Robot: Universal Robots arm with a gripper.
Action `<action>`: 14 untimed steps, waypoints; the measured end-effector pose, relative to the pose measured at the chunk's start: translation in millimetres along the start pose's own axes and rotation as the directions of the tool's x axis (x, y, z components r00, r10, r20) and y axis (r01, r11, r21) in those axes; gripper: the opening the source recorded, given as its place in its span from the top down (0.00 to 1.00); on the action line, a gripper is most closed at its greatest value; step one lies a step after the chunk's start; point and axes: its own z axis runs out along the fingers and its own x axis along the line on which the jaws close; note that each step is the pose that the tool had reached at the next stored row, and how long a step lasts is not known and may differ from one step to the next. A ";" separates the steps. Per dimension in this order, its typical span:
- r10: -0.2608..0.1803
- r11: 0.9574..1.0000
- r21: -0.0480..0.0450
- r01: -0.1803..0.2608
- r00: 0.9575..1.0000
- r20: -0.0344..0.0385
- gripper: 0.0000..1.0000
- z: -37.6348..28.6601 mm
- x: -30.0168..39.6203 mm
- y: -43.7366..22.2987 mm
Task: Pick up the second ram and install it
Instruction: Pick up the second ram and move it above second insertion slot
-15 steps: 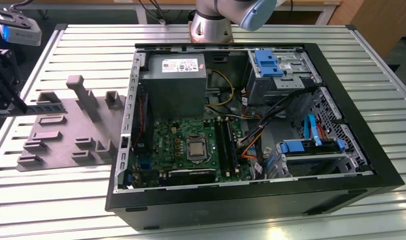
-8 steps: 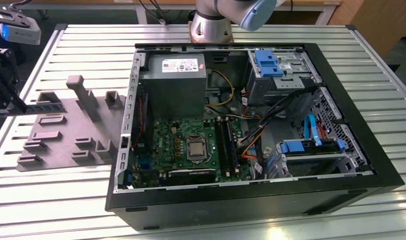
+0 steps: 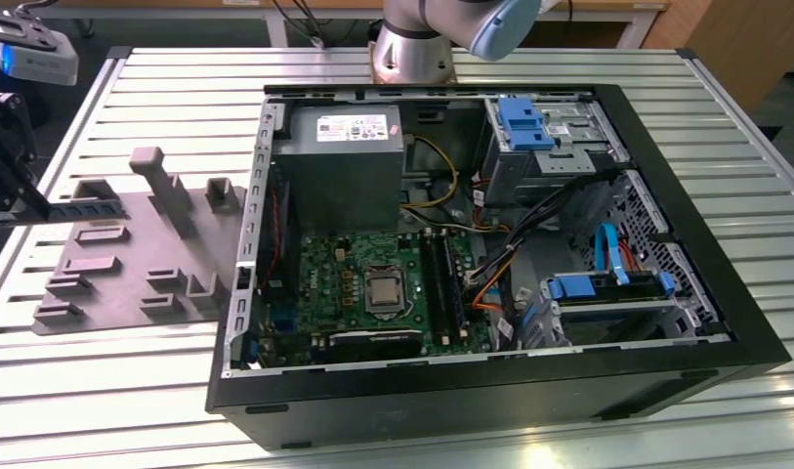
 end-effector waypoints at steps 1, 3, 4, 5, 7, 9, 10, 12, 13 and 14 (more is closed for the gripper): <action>0.000 1.000 0.000 0.000 1.000 0.000 0.86 -0.3 0.0 0.0; 0.000 1.000 0.000 0.000 1.000 -0.001 0.86 -1.0 -0.1 0.0; 0.000 1.000 0.000 0.000 1.000 -0.001 0.86 -1.3 -0.1 0.1; 0.000 1.000 0.000 0.000 1.000 -0.001 0.86 -1.5 -0.1 0.1; 0.000 1.000 0.000 0.000 1.000 -0.002 0.86 -2.1 -0.1 0.1; 0.000 1.000 0.000 0.000 1.000 -0.002 0.86 -3.6 -0.2 0.2; 0.000 1.000 0.000 0.000 1.000 -0.003 0.86 -3.9 -0.2 0.1; 0.000 1.000 0.000 0.000 1.000 -0.003 0.86 -4.6 -0.2 0.2; 0.000 1.000 0.000 0.000 1.000 -0.003 0.86 -5.0 -0.2 0.2; 0.000 1.000 0.000 0.000 1.000 -0.003 0.86 -5.4 -0.2 0.2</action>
